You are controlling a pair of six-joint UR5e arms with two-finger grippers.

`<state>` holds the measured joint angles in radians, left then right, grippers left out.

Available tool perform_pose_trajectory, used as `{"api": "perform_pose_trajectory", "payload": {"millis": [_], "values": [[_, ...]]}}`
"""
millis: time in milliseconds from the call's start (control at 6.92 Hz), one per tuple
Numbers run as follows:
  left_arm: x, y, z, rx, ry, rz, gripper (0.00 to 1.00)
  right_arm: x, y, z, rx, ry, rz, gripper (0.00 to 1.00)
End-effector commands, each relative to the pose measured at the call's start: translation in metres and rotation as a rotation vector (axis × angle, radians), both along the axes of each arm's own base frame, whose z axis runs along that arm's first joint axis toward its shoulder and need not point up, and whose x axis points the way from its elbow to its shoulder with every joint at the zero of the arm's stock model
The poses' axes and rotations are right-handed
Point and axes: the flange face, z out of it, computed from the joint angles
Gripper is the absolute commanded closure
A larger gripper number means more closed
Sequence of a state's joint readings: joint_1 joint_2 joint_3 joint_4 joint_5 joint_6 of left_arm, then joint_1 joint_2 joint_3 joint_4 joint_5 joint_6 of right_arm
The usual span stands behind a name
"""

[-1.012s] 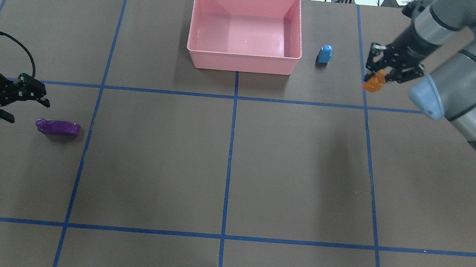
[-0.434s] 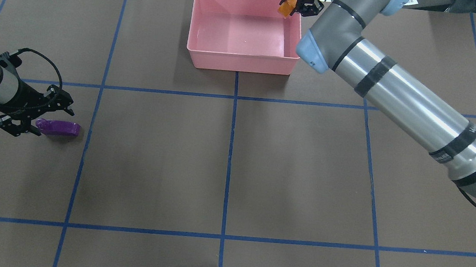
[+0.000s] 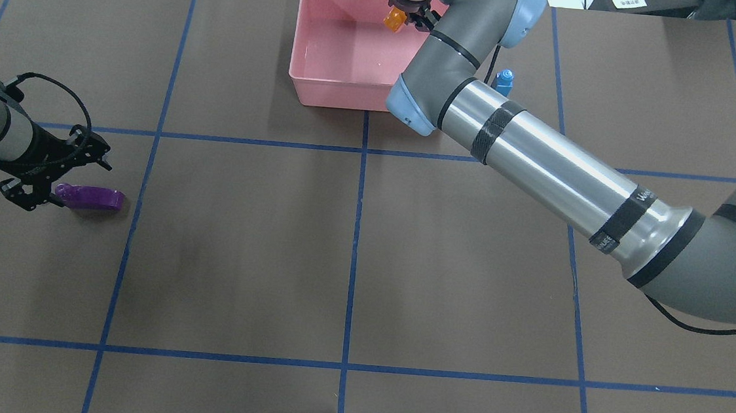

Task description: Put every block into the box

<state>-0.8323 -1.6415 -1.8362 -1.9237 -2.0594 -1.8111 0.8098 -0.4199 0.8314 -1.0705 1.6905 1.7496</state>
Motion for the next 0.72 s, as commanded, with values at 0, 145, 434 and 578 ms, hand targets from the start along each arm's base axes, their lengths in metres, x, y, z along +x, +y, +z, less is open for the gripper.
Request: {"api": "perform_pose_trajectory", "payload": {"millis": [0,145,434,578], "values": [[0.016,-0.008,0.016,-0.05,-0.047,-0.083,0.04,-0.006,0.003,-0.002,0.024,0.018,-0.014,0.0],[0.023,-0.015,0.026,-0.068,-0.064,-0.089,0.04,0.034,-0.007,-0.025,0.073,0.006,-0.098,0.0],[0.024,-0.015,0.034,-0.127,-0.102,-0.114,0.04,0.109,-0.024,-0.001,0.044,-0.046,-0.188,0.0],[0.021,-0.013,0.04,-0.138,-0.114,-0.134,0.05,0.108,-0.023,-0.001,0.047,-0.045,-0.192,0.0]]}}
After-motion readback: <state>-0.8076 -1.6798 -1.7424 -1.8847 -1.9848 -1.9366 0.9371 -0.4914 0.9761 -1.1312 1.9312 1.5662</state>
